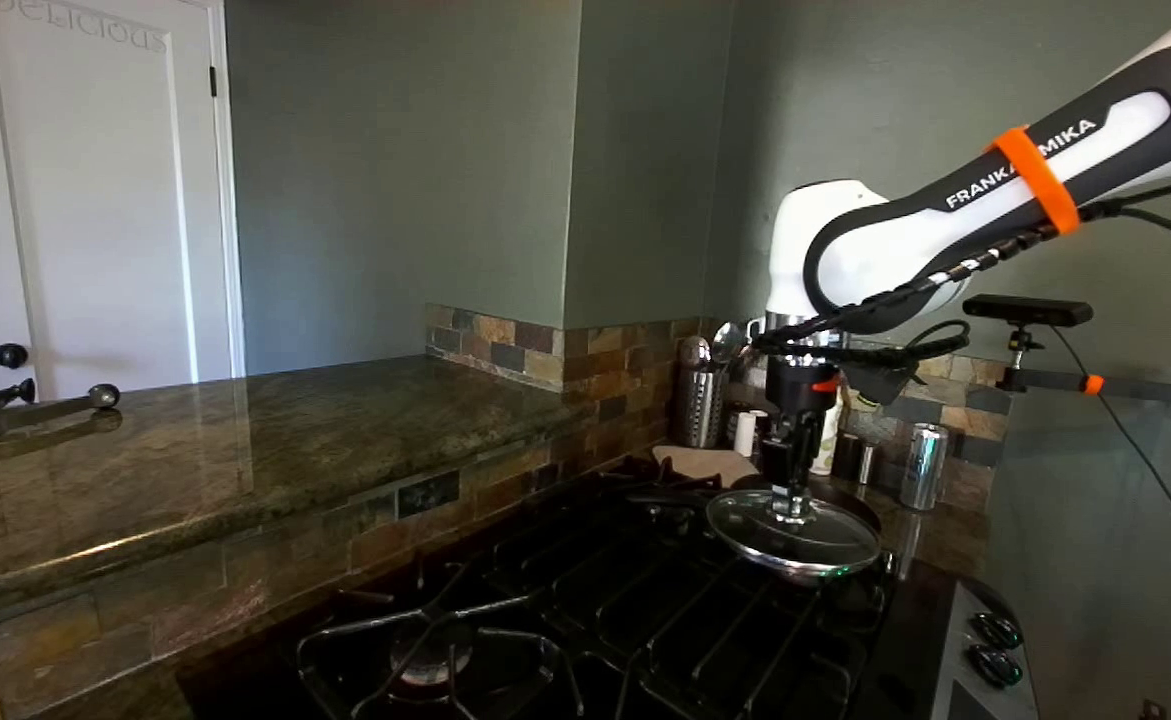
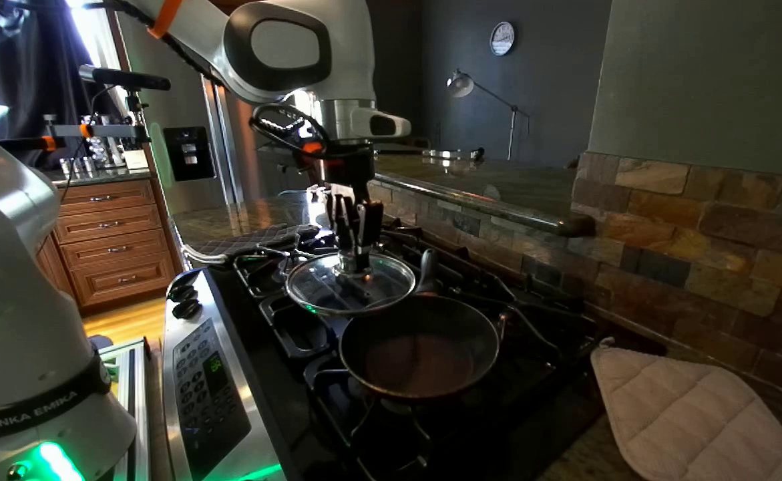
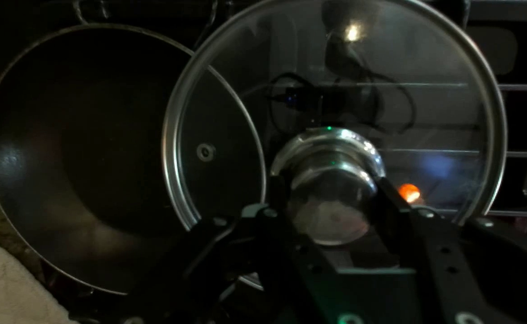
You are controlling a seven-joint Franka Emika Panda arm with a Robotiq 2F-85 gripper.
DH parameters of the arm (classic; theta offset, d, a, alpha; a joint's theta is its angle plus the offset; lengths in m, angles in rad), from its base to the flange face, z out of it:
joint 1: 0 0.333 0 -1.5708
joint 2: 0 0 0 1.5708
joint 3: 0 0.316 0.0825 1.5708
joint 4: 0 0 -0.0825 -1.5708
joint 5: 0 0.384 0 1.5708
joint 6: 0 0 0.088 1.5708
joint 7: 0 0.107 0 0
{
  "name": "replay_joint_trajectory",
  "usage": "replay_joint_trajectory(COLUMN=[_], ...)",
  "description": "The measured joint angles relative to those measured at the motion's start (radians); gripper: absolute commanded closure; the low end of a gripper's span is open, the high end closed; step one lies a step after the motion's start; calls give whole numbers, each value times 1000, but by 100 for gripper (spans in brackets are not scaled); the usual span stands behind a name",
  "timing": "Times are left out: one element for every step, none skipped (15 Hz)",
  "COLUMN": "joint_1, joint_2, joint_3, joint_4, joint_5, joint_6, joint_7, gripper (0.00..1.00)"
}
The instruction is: Move the pan downwards and put the lid on it
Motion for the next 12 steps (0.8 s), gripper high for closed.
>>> replay_joint_trajectory(joint_1=[-5,-10,-13,-16,-19,-23,-28,-33,-36,-38,-39,-38], joint_2=[0,1,2,4,6,10,13,15,15,15,16,16], joint_3=[-6,-12,-17,-22,-28,-34,-40,-46,-50,-53,-54,-54], joint_4=[1,3,5,9,13,18,23,27,30,31,31,31], joint_5=[-3,-6,-7,-8,-9,-10,-12,-14,-15,-15,-15,-16], joint_6=[0,0,0,0,0,0,0,0,0,0,0,0], joint_7=[-5,-11,-16,-20,-24,-30,-35,-39,-42,-45,-46,-46], gripper=[77,77,77,77,77,77,52,52,52,52,52,77])
